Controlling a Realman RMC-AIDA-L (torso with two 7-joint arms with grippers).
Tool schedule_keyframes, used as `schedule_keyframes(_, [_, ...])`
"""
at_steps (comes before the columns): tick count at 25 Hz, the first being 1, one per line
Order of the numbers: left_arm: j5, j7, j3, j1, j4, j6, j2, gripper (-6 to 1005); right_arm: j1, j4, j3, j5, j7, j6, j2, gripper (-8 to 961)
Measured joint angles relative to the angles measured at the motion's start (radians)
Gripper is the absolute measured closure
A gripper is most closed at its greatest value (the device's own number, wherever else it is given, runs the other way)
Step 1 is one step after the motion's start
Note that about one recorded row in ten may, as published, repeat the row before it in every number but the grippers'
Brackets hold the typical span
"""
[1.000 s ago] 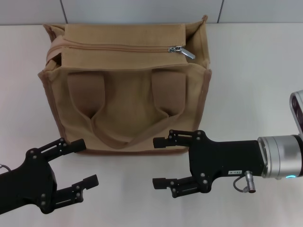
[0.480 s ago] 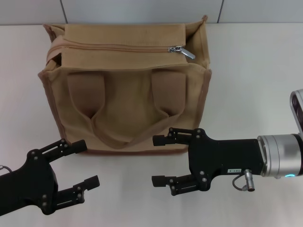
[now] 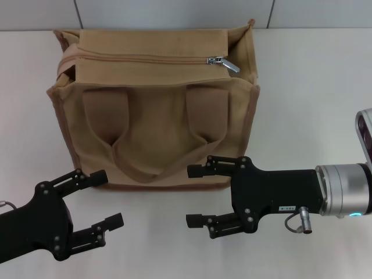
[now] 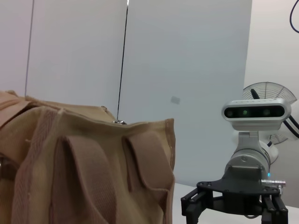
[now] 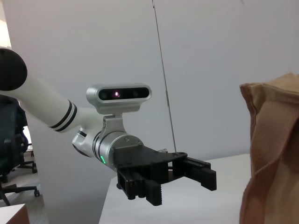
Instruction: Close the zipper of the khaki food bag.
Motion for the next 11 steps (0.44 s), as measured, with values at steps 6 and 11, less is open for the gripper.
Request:
schedule_keyframes(6, [0.000,0.000,0.000,-0.002,0.000,-0.009,-0.001,216,0.003,0.000,0.002,0.000,0.000,0.000,0.000,104])
schedule_keyframes(11, [0.000,-0.001,0.000,-0.002,0.000,-0.009,-0.002,216,0.003,0.000,0.001,0.000,0.000,0.000,0.000,104])
